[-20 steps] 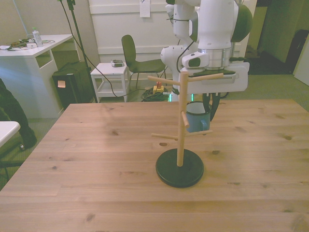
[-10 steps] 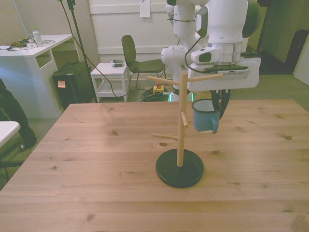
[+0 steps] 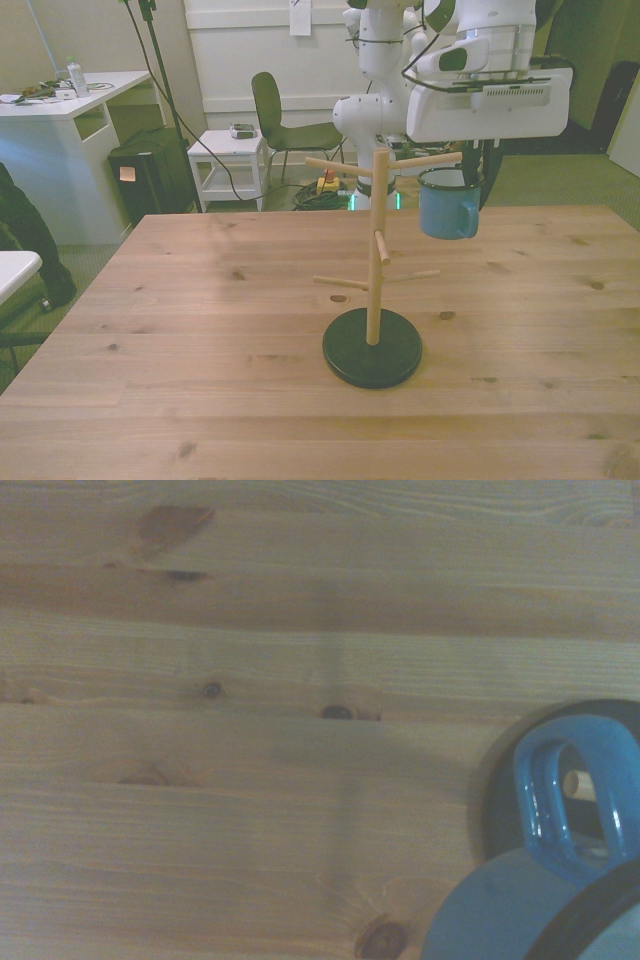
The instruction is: Hang the mug
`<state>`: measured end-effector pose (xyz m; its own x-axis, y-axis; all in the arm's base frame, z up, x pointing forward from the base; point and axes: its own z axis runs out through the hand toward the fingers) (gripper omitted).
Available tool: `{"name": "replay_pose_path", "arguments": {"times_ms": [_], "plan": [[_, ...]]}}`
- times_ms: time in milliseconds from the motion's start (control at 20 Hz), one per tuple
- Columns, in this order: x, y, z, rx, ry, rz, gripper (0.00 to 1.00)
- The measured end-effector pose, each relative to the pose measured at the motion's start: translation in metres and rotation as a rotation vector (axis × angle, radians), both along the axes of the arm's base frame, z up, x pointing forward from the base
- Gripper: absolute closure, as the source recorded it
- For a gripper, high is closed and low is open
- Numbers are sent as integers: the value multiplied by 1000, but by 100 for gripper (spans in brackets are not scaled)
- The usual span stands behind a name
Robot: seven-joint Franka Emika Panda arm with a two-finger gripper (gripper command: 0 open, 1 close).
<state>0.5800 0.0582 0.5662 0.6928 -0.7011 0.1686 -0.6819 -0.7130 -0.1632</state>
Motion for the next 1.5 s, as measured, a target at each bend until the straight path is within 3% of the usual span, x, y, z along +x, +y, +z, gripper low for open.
{"name": "replay_pose_path", "arguments": {"times_ms": [650,1500], "plan": [[-11,1,61,3,-61,-5,100],[-9,-38,73,3,-74,-63,100]]}}
